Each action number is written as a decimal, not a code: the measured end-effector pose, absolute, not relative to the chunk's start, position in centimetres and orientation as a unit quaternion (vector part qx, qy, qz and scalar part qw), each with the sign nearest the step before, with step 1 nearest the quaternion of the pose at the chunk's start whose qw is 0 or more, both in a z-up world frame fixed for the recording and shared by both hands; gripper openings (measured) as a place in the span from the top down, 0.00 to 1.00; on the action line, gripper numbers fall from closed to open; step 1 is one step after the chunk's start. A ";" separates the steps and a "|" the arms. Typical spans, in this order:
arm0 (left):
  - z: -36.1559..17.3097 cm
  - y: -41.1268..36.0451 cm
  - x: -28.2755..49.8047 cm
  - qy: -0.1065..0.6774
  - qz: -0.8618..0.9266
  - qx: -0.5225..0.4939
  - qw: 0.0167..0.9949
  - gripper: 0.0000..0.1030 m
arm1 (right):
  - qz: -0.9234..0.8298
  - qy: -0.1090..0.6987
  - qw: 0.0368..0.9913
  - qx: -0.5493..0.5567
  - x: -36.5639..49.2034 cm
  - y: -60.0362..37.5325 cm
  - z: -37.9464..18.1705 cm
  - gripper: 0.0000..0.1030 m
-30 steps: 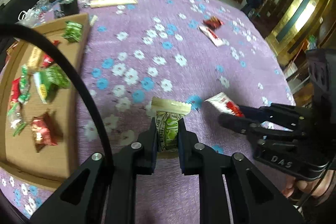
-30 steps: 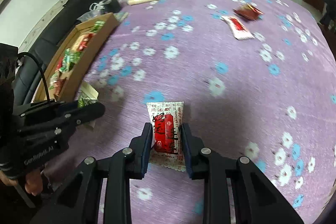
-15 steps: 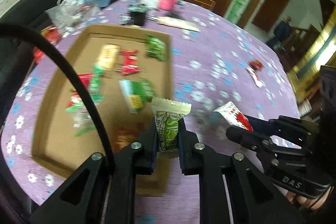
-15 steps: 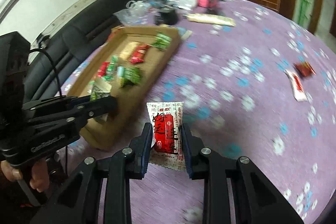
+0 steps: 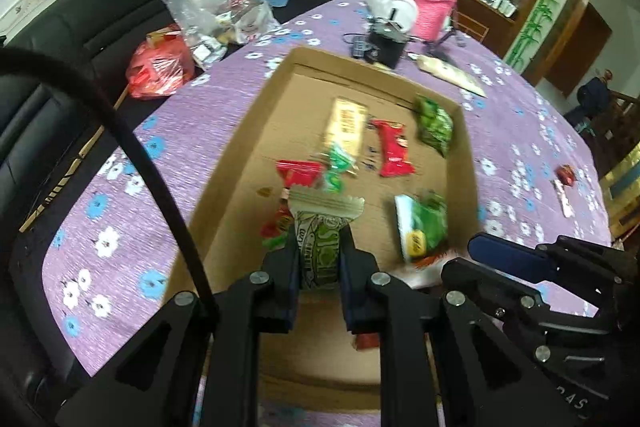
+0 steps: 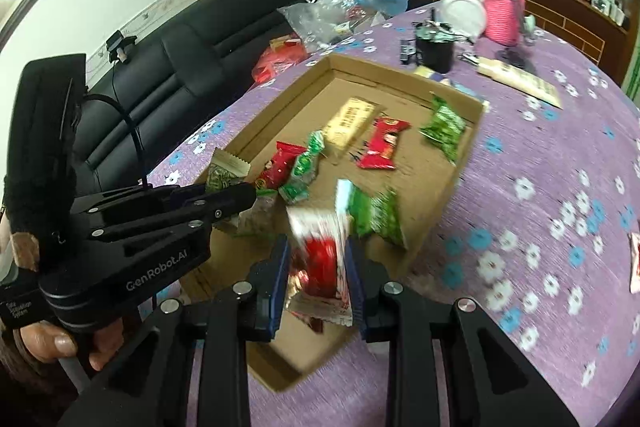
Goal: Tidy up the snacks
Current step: 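Carry pale green packet and white red-print packet over the cardboard box, then lower both packets into the box and open both tools, then move both tools back toward the last packets on the tablecloth, then grasp white red-print packet with left tool while right tool grasps dark red candy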
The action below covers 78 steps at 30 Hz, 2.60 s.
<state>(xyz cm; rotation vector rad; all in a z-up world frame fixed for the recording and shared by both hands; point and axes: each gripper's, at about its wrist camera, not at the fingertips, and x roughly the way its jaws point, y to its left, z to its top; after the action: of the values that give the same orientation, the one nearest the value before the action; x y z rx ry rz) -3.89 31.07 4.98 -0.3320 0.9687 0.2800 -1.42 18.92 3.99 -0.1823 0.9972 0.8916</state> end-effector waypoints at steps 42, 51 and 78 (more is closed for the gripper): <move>7.5 22.2 -3.4 0.420 0.124 -0.114 0.892 0.44 | 0.310 0.507 0.804 -0.012 -2.4 2.7 1.1 0.42; 6.3 12.8 0.7 0.467 0.019 -0.067 0.882 0.44 | 0.215 0.513 0.830 0.037 -0.3 -7.9 -0.2 0.39; 1.2 1.0 18.4 0.563 0.037 -0.140 0.813 0.44 | 0.184 0.464 0.854 -0.143 22.6 -11.0 -2.6 0.57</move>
<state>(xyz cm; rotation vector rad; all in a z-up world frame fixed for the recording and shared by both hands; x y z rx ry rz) 18.37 0.96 1.22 -0.2988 1.2023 0.0799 22.56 -10.97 -2.57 -0.3017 0.9769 0.3866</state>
